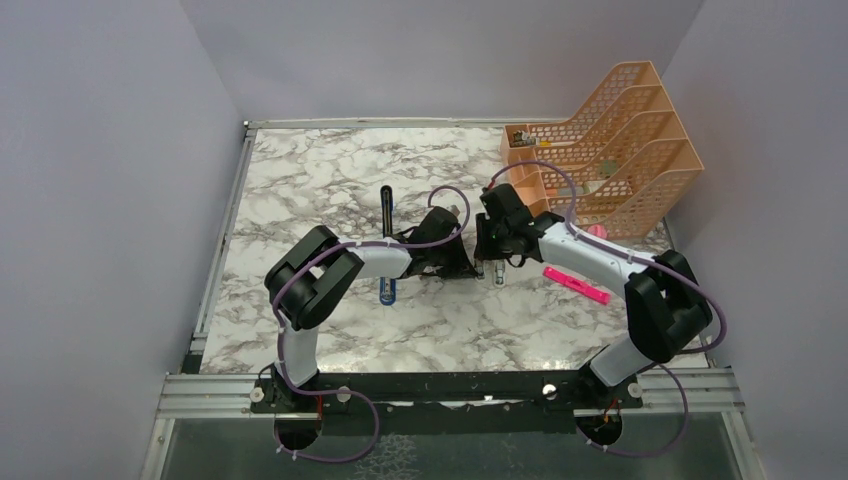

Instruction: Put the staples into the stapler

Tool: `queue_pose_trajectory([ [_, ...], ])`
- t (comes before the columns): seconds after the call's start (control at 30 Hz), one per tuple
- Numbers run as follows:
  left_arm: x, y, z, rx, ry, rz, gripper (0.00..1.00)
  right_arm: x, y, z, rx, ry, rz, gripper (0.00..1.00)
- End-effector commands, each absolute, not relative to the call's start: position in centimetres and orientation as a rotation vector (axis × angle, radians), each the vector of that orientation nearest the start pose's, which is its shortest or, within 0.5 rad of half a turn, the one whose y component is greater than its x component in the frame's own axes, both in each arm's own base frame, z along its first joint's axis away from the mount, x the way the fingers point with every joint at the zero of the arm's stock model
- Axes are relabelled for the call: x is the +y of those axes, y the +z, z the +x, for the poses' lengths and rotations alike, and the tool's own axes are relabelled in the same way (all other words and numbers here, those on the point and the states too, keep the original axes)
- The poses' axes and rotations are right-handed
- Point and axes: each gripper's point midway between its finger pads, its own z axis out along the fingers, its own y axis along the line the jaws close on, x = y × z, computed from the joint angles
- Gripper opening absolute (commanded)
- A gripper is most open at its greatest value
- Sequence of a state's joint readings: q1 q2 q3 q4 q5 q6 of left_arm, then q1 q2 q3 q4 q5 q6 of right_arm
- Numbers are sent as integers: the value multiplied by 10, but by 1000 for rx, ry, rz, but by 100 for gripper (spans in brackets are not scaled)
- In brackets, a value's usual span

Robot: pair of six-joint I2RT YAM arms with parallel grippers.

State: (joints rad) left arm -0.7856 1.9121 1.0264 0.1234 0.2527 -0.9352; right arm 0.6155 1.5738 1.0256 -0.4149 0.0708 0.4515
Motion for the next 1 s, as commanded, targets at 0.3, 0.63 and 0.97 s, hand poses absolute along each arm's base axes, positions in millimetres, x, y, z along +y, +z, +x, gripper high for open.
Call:
queue_pose_trajectory([
  [0.3, -384, 23, 278, 2604, -1025, -68, 0, 228, 37, 249, 2729, 381, -243, 28],
  [0.63, -385, 30, 277, 2594, -1053, -59, 0, 227, 19, 253, 2746, 312, -235, 30],
  [0.97, -369, 49, 275, 2547, -1064, -65, 10, 218, -3, 260, 2763, 200, -185, 30],
])
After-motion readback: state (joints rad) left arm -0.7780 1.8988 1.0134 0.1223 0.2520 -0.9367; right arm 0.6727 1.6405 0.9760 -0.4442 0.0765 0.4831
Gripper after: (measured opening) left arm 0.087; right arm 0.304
